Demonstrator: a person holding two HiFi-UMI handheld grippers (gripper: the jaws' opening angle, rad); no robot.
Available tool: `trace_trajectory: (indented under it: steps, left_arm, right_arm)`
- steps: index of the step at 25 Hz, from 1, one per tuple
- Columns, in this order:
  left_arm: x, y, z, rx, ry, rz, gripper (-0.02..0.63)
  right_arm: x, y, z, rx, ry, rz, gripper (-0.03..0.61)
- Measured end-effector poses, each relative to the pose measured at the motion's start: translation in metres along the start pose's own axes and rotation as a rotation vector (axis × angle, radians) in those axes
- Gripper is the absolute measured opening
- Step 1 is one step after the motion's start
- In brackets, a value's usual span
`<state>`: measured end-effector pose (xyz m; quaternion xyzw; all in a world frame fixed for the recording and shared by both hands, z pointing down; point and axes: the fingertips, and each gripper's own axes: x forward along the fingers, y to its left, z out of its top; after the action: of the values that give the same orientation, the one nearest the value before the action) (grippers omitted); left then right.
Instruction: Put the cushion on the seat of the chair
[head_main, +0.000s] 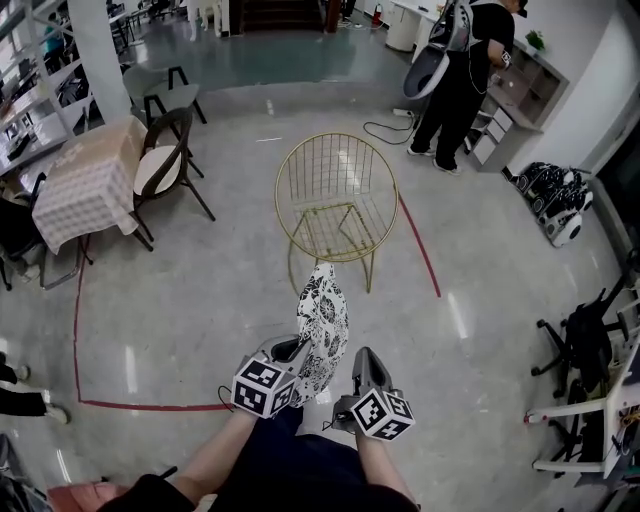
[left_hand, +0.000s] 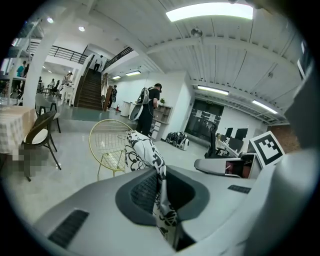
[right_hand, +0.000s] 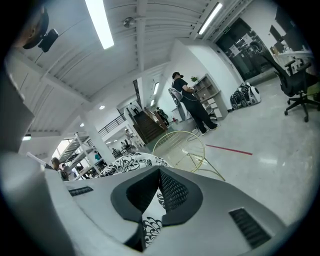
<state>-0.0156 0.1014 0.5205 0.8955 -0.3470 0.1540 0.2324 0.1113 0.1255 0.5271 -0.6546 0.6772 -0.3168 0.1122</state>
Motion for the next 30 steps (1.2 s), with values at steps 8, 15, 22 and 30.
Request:
trace_trajectory:
  steps: [8, 15, 22, 30]
  left_arm:
    - [0.030, 0.038, 0.027, 0.007, 0.009, -0.032, 0.031]
    - [0.046, 0.054, 0.037, 0.013, 0.018, -0.060, 0.031]
    - [0.050, 0.068, 0.037, 0.004, 0.019, -0.075, 0.031]
    - [0.060, 0.078, 0.046, 0.000, 0.027, -0.079, 0.031]
  right_arm:
    - [0.060, 0.018, 0.006, 0.007, 0.006, 0.012, -0.006]
    - [0.087, 0.021, 0.012, 0.007, -0.001, 0.003, -0.006]
    - [0.095, 0.018, 0.014, -0.003, -0.022, -0.029, -0.006]
    - [0.110, 0.015, 0.021, 0.006, -0.023, -0.044, -0.006]
